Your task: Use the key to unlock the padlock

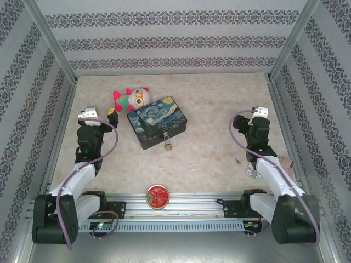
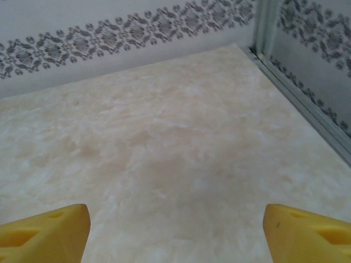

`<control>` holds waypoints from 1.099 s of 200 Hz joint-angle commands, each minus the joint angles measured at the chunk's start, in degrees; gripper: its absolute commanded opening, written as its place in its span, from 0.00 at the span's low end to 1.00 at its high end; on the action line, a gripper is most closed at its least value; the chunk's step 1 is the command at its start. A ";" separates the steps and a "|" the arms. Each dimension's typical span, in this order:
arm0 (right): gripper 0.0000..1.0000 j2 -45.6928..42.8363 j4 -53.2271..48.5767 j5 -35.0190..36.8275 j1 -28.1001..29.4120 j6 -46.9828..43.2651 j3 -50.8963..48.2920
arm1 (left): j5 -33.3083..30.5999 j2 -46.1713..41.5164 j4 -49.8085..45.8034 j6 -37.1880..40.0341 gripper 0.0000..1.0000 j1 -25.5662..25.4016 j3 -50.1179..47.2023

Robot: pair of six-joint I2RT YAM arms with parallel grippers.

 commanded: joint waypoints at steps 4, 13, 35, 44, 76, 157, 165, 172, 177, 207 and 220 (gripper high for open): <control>0.80 -3.76 -25.18 3.54 0.47 10.66 3.48 | 2.31 -3.19 -3.51 -5.82 0.99 0.64 -0.16; 0.79 -4.53 -30.46 3.41 0.35 12.92 4.20 | 3.56 -3.74 -3.98 -7.80 0.99 0.61 -0.02; 0.69 -4.92 -40.27 -0.40 0.23 17.26 5.18 | 7.92 -3.96 -4.80 -9.94 0.99 0.57 1.07; 0.64 -4.73 -42.91 -2.52 0.17 18.38 5.11 | 8.91 -3.80 -4.32 -10.67 0.99 0.55 1.39; 0.56 -4.97 -47.91 -6.81 0.17 21.41 3.11 | 9.28 -2.83 -0.38 -12.72 0.99 0.59 1.48; 0.39 -3.68 -48.68 -7.31 -1.88 24.23 -0.69 | 9.48 -0.56 0.49 -13.60 0.99 0.61 2.41; 0.38 -2.91 -48.55 -7.28 -2.24 24.32 -0.70 | 9.48 -0.74 0.26 -13.61 0.99 0.57 2.49; 0.37 -2.26 -48.43 -7.49 -2.51 24.39 -0.76 | 9.42 -0.74 -0.03 -13.70 0.99 0.64 2.54; 0.37 -1.79 -48.36 -7.43 -2.63 24.43 -0.78 | 9.39 -0.82 -0.22 -13.68 0.99 0.57 2.58; 0.36 0.18 -46.67 -8.19 -3.17 24.91 -1.95 | 8.87 -1.24 -1.63 -13.55 0.99 0.64 2.93; 0.35 0.74 -46.05 -9.27 -3.60 24.93 -2.32 | 8.64 -1.04 -1.73 -13.61 0.99 0.64 2.93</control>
